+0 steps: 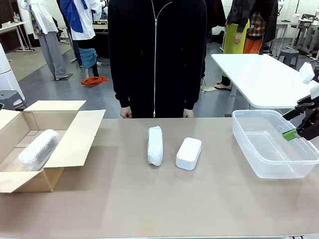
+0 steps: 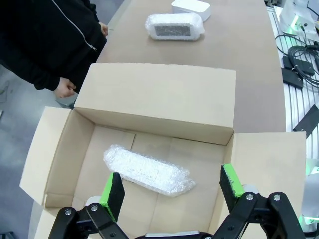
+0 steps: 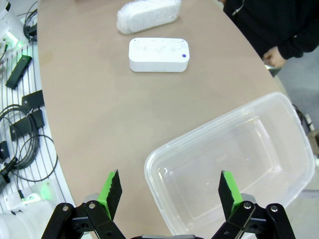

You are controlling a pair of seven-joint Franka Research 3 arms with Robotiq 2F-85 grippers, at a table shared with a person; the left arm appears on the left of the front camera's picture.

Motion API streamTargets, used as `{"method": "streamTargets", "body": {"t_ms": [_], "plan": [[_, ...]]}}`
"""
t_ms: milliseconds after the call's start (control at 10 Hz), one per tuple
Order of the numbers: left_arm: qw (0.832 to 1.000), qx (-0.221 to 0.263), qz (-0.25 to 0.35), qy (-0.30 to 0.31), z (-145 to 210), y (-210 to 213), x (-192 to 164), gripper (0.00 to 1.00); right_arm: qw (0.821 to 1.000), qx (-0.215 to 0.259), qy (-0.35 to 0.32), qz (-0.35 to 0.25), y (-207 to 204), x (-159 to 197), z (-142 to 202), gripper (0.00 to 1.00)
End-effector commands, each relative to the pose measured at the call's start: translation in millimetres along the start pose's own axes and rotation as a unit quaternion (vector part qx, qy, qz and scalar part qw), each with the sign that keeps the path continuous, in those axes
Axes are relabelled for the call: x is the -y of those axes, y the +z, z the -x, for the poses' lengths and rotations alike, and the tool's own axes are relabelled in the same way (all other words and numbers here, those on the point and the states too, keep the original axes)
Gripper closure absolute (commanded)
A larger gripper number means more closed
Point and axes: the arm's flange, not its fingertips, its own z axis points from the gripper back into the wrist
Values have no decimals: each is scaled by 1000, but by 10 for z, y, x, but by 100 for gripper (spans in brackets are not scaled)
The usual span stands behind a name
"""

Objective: Separate and place wrapped and unwrapped clocks.
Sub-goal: Pick up the Digital clock indicated by the person.

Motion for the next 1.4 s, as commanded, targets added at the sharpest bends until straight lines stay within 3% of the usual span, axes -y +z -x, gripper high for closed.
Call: {"method": "streamTargets", "body": {"t_ms": [0, 1300], "plan": [[1000, 2, 3, -7, 17, 3, -8, 0, 1000, 16, 5, -8, -27, 15, 5, 0], [1000, 2, 3, -7, 17, 3, -8, 0, 1000, 16, 5, -8, -27, 15, 5, 0]]}}
